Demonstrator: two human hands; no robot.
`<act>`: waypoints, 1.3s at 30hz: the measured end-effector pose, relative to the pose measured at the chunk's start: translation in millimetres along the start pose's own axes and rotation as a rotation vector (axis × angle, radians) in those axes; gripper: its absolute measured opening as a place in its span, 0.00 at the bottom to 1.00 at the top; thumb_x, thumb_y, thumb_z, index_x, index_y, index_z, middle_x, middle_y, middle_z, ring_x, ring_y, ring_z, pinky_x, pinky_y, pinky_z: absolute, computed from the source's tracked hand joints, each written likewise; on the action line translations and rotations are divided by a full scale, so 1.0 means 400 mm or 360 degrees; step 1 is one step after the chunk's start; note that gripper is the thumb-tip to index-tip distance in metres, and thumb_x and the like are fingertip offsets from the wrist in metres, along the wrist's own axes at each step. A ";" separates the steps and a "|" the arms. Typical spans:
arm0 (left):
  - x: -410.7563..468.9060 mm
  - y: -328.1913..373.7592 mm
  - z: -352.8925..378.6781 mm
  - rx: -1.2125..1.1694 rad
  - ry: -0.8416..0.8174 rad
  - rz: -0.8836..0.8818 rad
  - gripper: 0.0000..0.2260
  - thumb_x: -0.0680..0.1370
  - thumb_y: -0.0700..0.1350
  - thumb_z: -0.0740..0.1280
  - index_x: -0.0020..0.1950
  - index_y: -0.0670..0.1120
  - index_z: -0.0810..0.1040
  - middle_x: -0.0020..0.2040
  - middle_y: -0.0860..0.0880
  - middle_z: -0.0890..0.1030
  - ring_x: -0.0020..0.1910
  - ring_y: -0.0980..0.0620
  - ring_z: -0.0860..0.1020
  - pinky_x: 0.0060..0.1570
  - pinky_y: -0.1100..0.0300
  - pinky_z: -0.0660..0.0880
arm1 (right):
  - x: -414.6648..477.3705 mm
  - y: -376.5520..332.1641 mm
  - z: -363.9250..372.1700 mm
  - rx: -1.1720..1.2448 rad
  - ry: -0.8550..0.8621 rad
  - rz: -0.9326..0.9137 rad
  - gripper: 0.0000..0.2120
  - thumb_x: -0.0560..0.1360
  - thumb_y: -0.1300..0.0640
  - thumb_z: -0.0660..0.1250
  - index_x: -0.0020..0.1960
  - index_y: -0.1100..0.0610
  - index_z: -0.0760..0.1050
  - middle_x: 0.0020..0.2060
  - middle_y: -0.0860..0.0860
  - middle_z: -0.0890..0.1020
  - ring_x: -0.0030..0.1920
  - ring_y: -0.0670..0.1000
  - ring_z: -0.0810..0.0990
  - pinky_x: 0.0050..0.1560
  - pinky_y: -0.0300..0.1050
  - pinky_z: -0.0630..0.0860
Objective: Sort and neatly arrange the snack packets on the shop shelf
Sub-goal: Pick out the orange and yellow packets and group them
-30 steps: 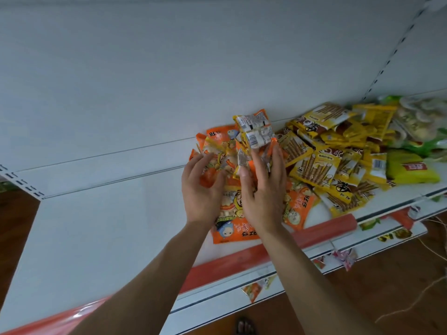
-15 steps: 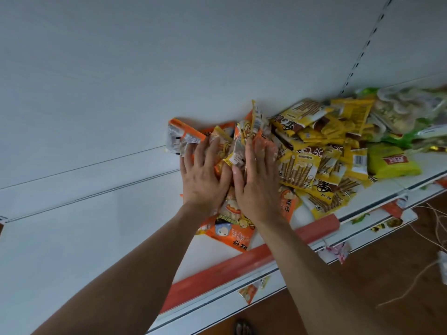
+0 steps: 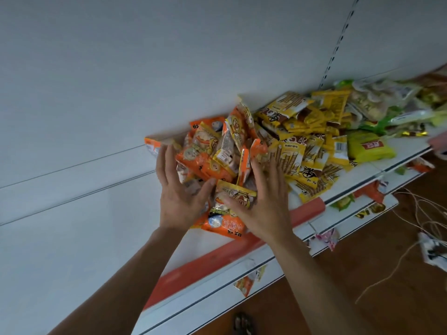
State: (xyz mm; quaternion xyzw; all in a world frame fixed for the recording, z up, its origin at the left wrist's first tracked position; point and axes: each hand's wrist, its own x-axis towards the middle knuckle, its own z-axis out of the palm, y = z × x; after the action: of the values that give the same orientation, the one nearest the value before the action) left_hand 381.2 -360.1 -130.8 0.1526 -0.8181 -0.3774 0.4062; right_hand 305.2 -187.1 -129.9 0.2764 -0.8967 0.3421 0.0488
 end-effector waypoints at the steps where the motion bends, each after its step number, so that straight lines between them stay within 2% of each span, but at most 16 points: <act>1: -0.008 -0.003 -0.007 -0.0022 0.0029 0.0006 0.47 0.72 0.53 0.75 0.80 0.44 0.48 0.80 0.46 0.46 0.76 0.49 0.62 0.68 0.50 0.70 | -0.010 0.004 0.003 -0.0046 -0.0036 0.0020 0.51 0.63 0.18 0.52 0.79 0.40 0.44 0.80 0.52 0.43 0.79 0.55 0.42 0.76 0.63 0.50; 2: -0.017 -0.003 -0.014 -0.0047 0.0031 -0.0058 0.47 0.72 0.54 0.76 0.80 0.46 0.48 0.80 0.47 0.46 0.74 0.51 0.65 0.67 0.51 0.72 | -0.016 0.007 0.007 -0.0098 -0.0067 0.0032 0.53 0.61 0.16 0.50 0.79 0.40 0.42 0.80 0.52 0.43 0.79 0.56 0.42 0.76 0.64 0.49; 4: -0.031 -0.001 -0.027 0.0101 -0.0055 -0.0222 0.47 0.70 0.65 0.71 0.80 0.51 0.49 0.80 0.50 0.51 0.72 0.51 0.68 0.66 0.46 0.71 | -0.025 0.012 0.016 -0.0203 -0.0137 0.0060 0.54 0.60 0.16 0.50 0.78 0.39 0.39 0.79 0.51 0.40 0.79 0.55 0.40 0.75 0.65 0.46; 7: -0.047 -0.006 -0.035 0.0708 -0.0202 -0.0290 0.50 0.65 0.78 0.59 0.79 0.53 0.51 0.79 0.50 0.56 0.77 0.45 0.54 0.71 0.41 0.54 | -0.034 0.020 0.031 -0.0285 -0.0226 0.0121 0.53 0.62 0.17 0.50 0.78 0.39 0.39 0.79 0.50 0.37 0.78 0.56 0.39 0.74 0.67 0.47; 10: -0.054 -0.001 -0.006 0.0753 -0.0375 -0.0272 0.55 0.64 0.80 0.55 0.80 0.50 0.46 0.81 0.48 0.48 0.79 0.46 0.43 0.75 0.42 0.44 | -0.023 0.022 0.044 -0.0359 -0.0224 0.0136 0.50 0.64 0.17 0.45 0.79 0.42 0.43 0.79 0.51 0.39 0.79 0.57 0.41 0.74 0.66 0.50; 13: -0.050 -0.005 0.035 0.0758 -0.0438 -0.0273 0.53 0.67 0.78 0.56 0.80 0.46 0.43 0.81 0.45 0.45 0.79 0.46 0.41 0.76 0.42 0.45 | -0.004 0.020 0.059 -0.0408 -0.0231 0.0195 0.49 0.65 0.18 0.42 0.79 0.43 0.44 0.79 0.51 0.40 0.78 0.56 0.42 0.74 0.65 0.49; 16: -0.026 -0.016 0.045 0.0805 -0.0571 -0.0306 0.51 0.69 0.77 0.54 0.79 0.48 0.38 0.80 0.47 0.41 0.78 0.49 0.37 0.76 0.45 0.40 | 0.003 0.023 0.064 -0.0419 -0.0269 0.0255 0.50 0.64 0.18 0.42 0.79 0.43 0.42 0.79 0.50 0.39 0.78 0.56 0.41 0.74 0.65 0.47; 19: -0.005 -0.022 0.027 0.0665 -0.0721 -0.0410 0.50 0.69 0.79 0.52 0.79 0.51 0.36 0.80 0.51 0.38 0.78 0.52 0.35 0.76 0.48 0.36 | 0.005 0.019 0.061 -0.0414 -0.0340 0.0283 0.51 0.63 0.18 0.45 0.78 0.42 0.39 0.78 0.49 0.35 0.78 0.56 0.40 0.74 0.65 0.45; 21: 0.006 -0.018 -0.001 0.0540 -0.0779 -0.0444 0.47 0.70 0.76 0.54 0.80 0.53 0.40 0.80 0.52 0.40 0.78 0.52 0.38 0.77 0.47 0.40 | 0.011 0.013 0.046 -0.0401 -0.0409 0.0301 0.53 0.61 0.17 0.47 0.78 0.41 0.38 0.78 0.49 0.34 0.78 0.56 0.39 0.74 0.66 0.44; 24: 0.000 -0.010 -0.061 0.0377 -0.0527 -0.0372 0.36 0.76 0.65 0.63 0.79 0.54 0.54 0.80 0.50 0.52 0.78 0.50 0.50 0.76 0.49 0.49 | 0.018 -0.008 0.013 -0.0380 -0.0486 0.0323 0.57 0.57 0.17 0.50 0.79 0.42 0.41 0.79 0.50 0.37 0.78 0.57 0.39 0.73 0.68 0.43; 27: -0.031 -0.010 -0.121 0.0252 -0.0412 -0.0381 0.29 0.79 0.59 0.62 0.78 0.52 0.60 0.78 0.51 0.58 0.77 0.51 0.56 0.73 0.54 0.54 | 0.004 -0.052 -0.011 -0.0387 -0.0433 0.0302 0.57 0.57 0.18 0.50 0.79 0.45 0.46 0.79 0.52 0.41 0.78 0.57 0.41 0.73 0.67 0.44; 30: -0.069 -0.030 -0.182 0.0182 -0.0435 -0.0427 0.27 0.79 0.57 0.64 0.76 0.51 0.64 0.77 0.51 0.62 0.75 0.52 0.59 0.71 0.58 0.57 | -0.044 -0.093 -0.017 -0.0443 -0.0107 0.0139 0.50 0.65 0.22 0.52 0.79 0.50 0.55 0.80 0.54 0.50 0.79 0.57 0.47 0.74 0.64 0.47; 32: -0.097 -0.044 -0.219 0.0206 -0.0403 -0.0392 0.26 0.79 0.54 0.66 0.75 0.49 0.65 0.76 0.49 0.64 0.74 0.51 0.62 0.70 0.57 0.60 | -0.093 -0.116 -0.004 -0.0360 0.0120 -0.0031 0.41 0.72 0.29 0.59 0.76 0.53 0.63 0.78 0.55 0.59 0.78 0.58 0.52 0.75 0.62 0.52; 34: -0.115 -0.055 -0.250 0.0267 -0.0330 -0.0342 0.25 0.79 0.49 0.67 0.75 0.46 0.66 0.75 0.47 0.65 0.74 0.48 0.63 0.71 0.52 0.63 | -0.134 -0.146 0.030 -0.0310 0.0167 -0.0173 0.32 0.75 0.37 0.64 0.72 0.56 0.69 0.75 0.56 0.65 0.77 0.58 0.57 0.75 0.60 0.56; 36: -0.114 -0.063 -0.269 0.0394 -0.0343 -0.0192 0.26 0.78 0.45 0.68 0.75 0.44 0.66 0.76 0.44 0.64 0.75 0.44 0.61 0.72 0.48 0.62 | -0.159 -0.173 0.072 -0.0397 0.0019 -0.0200 0.32 0.76 0.41 0.66 0.74 0.57 0.67 0.75 0.56 0.64 0.77 0.58 0.56 0.76 0.58 0.54; 39: -0.059 -0.066 -0.261 0.0716 -0.0575 0.0126 0.32 0.78 0.46 0.67 0.79 0.47 0.56 0.80 0.45 0.52 0.79 0.45 0.50 0.76 0.47 0.55 | -0.180 -0.182 0.114 -0.0490 -0.0235 -0.0059 0.38 0.79 0.40 0.61 0.80 0.57 0.51 0.79 0.54 0.51 0.79 0.55 0.46 0.78 0.52 0.45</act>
State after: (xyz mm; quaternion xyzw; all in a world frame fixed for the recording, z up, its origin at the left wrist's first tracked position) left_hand 475.8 -416.2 -123.0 0.1373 -0.9457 -0.1913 0.2242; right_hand 409.0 -227.5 -141.7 0.3064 -0.9345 0.1787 0.0309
